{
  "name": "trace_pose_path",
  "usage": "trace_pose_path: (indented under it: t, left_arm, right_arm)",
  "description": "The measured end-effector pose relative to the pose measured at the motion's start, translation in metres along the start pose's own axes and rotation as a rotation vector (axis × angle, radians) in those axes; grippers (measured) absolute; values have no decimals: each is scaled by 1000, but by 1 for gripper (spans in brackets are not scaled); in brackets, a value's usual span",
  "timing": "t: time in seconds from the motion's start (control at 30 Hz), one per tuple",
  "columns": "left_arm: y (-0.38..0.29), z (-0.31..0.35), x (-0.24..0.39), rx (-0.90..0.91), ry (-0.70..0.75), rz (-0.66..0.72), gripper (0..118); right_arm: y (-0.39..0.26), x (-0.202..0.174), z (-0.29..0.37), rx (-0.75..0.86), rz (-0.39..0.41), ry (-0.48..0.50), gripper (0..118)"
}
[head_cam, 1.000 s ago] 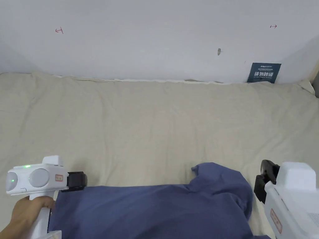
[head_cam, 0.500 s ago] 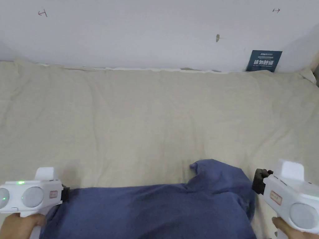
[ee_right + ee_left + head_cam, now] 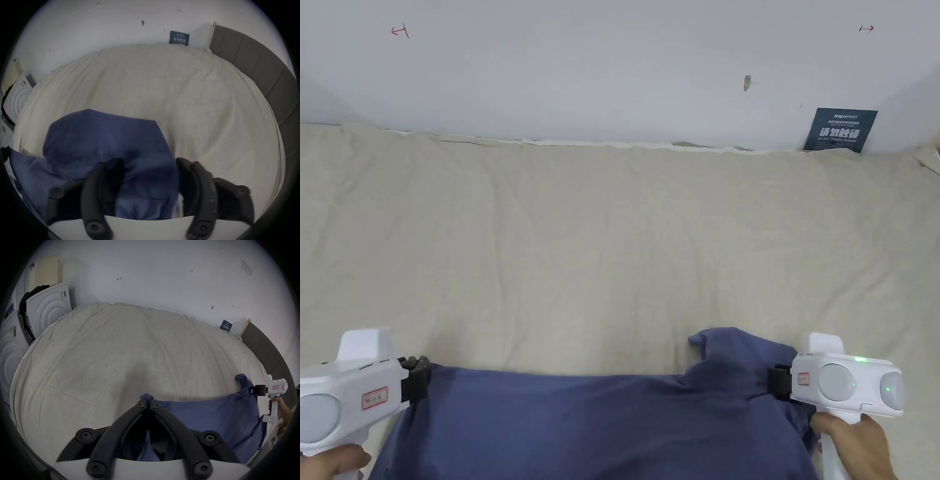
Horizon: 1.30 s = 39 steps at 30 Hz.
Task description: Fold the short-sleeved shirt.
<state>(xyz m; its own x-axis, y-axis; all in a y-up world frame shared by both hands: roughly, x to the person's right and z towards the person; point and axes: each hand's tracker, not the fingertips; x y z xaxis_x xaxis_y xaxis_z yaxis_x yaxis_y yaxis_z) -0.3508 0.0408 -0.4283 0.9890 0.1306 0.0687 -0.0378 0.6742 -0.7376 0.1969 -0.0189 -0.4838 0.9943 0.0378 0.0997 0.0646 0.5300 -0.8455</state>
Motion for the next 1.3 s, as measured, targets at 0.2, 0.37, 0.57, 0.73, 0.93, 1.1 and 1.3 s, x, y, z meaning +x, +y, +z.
trace_pose_path:
  t: [0.2, 0.37, 0.57, 0.73, 0.93, 1.1, 1.3]
  left_arm:
    - [-9, 21, 4, 24, 13, 29, 2]
    - [-19, 57, 9, 55, 24, 42, 2]
    - [-42, 103, 4, 86, 32, 67, 2]
    - [-74, 132, -1, 71, 47, 79, 2]
    - [-129, 137, -5, -28, 73, 89, 2]
    - [-168, 129, -2, -110, 103, 79, 2]
    - [-194, 111, -4, -189, 139, 70, 3]
  right_arm:
    - [-4, 2, 48, 137, 86, 24, 1]
    - [-28, 14, 123, 225, 72, 99, 1]
    - [-76, 36, 201, 299, -6, 183, 1]
    - [-133, 49, 241, 325, -24, 199, 1]
    - [-203, 56, 243, 240, -70, 210, 1]
    - [-244, 67, 212, 130, -108, 182, 1]
    - [-265, 66, 186, 52, -139, 139, 2]
